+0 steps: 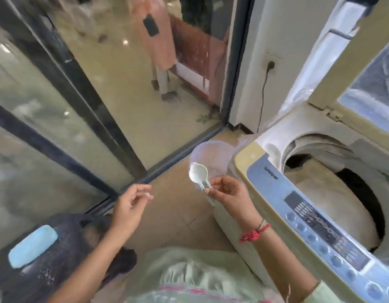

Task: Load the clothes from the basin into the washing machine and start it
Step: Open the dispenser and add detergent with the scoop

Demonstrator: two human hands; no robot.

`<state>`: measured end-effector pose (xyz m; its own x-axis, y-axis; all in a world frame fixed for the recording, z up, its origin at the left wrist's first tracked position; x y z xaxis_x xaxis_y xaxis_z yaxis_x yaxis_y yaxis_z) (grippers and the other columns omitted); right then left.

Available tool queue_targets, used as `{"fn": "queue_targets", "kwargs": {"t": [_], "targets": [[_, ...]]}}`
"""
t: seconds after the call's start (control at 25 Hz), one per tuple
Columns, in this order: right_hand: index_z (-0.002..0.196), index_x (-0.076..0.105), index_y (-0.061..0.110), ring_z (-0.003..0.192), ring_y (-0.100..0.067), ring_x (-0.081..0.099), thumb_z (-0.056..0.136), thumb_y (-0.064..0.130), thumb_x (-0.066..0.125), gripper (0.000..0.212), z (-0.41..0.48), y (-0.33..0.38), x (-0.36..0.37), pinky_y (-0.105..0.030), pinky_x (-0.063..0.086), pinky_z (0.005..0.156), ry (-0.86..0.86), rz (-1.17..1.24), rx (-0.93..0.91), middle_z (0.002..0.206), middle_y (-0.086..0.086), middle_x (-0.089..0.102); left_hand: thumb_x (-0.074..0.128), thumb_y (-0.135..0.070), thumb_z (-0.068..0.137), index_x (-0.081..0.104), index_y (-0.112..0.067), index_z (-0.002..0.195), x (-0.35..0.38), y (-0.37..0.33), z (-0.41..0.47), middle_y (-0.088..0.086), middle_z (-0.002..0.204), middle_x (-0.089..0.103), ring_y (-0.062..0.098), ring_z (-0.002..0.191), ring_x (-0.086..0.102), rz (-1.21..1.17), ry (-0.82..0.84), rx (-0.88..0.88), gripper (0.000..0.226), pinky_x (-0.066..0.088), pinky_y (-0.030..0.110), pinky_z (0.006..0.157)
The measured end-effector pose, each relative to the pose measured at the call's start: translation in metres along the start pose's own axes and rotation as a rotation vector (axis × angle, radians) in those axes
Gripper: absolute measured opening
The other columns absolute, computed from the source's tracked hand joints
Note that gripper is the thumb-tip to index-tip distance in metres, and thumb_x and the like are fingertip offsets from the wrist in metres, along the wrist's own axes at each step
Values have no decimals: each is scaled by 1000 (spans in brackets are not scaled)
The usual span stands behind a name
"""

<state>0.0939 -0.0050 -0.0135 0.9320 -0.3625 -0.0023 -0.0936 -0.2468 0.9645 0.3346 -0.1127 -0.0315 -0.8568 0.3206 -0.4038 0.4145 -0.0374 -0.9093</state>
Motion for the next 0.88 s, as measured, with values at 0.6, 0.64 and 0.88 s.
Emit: {"fn": "queue_targets", "kwargs": {"t": [0.6, 0.64, 0.88], "targets": [[78, 65, 14, 47, 5, 53, 77, 4, 74, 14, 36, -154, 455, -12, 41, 52, 445, -549, 206, 54, 14, 60, 62, -10, 88, 63, -37, 90, -333, 298, -87, -21, 87, 70, 11, 84, 69, -108, -363, -323, 27, 53, 31, 80], [79, 65, 14, 51, 4, 53, 78, 6, 74, 12, 43, -167, 488, -11, 41, 53, 481, -611, 192, 59, 14, 60, 62, -8, 87, 62, -36, 90, -353, 318, -89, -18, 84, 70, 10, 84, 69, -94, -390, -351, 27, 53, 30, 79], [104, 67, 17, 90, -25, 64, 89, 17, 55, 19, 101, -234, 630, -30, 50, 77, 612, -1169, 14, 97, -6, 68, 58, -7, 90, 61, -19, 101, -401, 403, -109, -9, 86, 70, 9, 83, 68, -73, -449, -486, 17, 51, 22, 75]]}}
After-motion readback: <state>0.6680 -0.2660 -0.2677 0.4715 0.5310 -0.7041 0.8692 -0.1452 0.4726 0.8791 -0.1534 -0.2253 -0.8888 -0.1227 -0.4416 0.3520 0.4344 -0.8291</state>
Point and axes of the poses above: each hand's wrist, its own z-axis towards the middle knuckle, its own x-axis out of the palm, y = z × x, the point moved 9 cm from there along z, towards the middle knuckle
